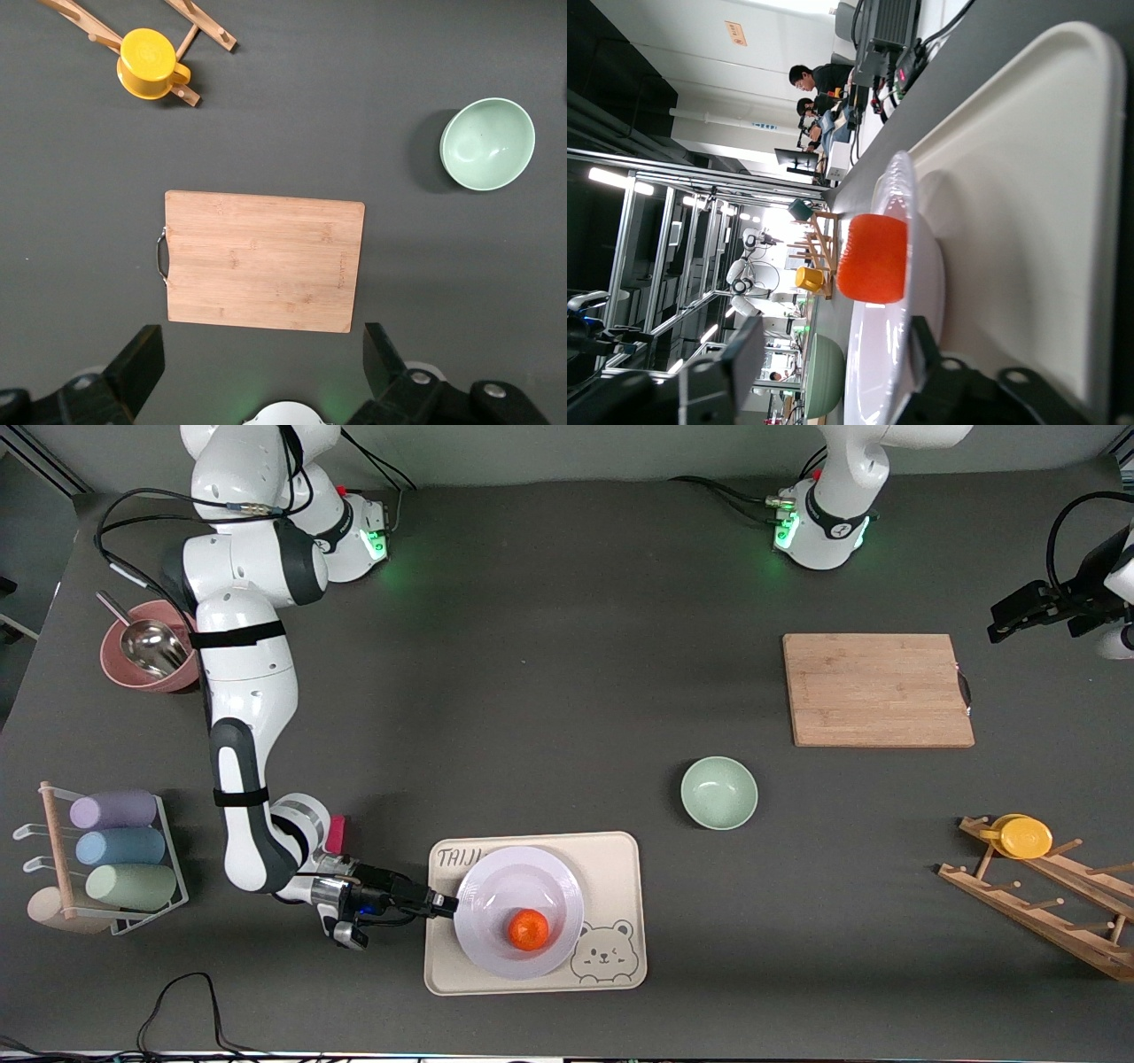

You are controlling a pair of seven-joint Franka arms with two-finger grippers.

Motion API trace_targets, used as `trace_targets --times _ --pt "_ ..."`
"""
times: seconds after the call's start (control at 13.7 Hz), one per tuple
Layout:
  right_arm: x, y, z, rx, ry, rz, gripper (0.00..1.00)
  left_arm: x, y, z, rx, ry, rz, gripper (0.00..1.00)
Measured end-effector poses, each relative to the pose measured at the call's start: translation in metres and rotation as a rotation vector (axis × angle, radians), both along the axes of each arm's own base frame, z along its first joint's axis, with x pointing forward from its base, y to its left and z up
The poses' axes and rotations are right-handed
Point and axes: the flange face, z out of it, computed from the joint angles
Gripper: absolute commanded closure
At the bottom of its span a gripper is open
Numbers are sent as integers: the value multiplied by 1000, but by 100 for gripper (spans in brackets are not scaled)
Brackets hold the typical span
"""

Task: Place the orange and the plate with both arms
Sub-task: 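Open the right gripper to release the plate rim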

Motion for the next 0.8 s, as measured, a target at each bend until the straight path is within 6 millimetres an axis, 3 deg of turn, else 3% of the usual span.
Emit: trace_targets --times 0.44,0.8 --pt "1 2 4 7 -5 3 0 1 2 1 0 -14 4 0" --pt "5 -14 10 -51 5 22 0 0 7 3 -2 -17 13 0"
